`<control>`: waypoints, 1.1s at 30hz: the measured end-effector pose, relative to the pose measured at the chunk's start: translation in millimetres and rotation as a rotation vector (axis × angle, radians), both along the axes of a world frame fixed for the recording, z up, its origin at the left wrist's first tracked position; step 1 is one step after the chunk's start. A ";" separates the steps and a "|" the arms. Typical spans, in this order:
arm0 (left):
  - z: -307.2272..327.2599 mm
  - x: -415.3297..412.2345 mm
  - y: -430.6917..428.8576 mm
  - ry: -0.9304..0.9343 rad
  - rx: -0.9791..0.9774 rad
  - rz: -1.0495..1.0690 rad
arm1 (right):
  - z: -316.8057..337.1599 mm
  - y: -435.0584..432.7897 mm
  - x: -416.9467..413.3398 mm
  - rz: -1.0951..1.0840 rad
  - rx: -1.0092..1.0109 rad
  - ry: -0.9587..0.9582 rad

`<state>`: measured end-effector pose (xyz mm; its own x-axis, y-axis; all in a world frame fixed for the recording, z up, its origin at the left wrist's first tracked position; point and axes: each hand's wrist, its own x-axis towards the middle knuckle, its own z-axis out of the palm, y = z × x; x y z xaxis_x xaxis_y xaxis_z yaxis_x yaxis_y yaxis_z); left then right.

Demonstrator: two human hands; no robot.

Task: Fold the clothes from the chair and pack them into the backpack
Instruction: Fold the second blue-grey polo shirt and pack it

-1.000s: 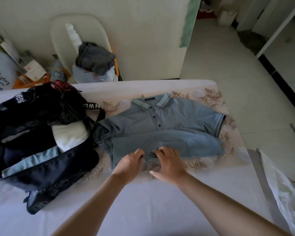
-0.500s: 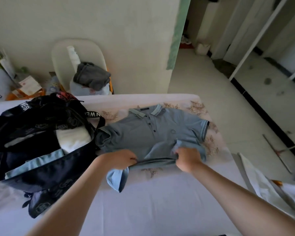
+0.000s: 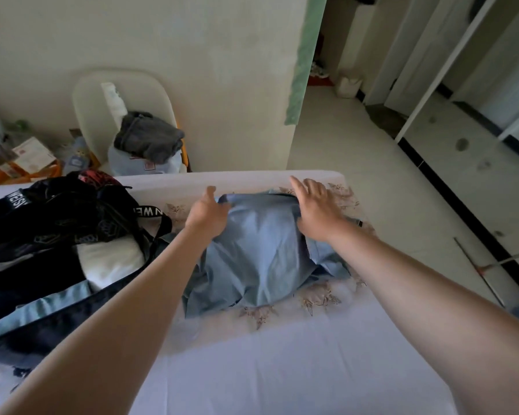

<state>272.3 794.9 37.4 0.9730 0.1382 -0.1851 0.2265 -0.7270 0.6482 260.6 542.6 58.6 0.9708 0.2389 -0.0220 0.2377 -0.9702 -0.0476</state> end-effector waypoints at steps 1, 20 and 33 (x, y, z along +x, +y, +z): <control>-3.9 -0.3 -4.6 0.001 -0.023 -0.028 | -7.7 5.4 1.6 0.020 0.001 -0.011; -133.0 -132.6 38.9 0.087 -0.048 0.467 | -181.5 37.3 -77.7 0.274 -0.004 0.389; -146.3 -140.2 43.9 0.114 0.378 -0.420 | -178.4 13.0 -84.1 0.109 -0.150 0.167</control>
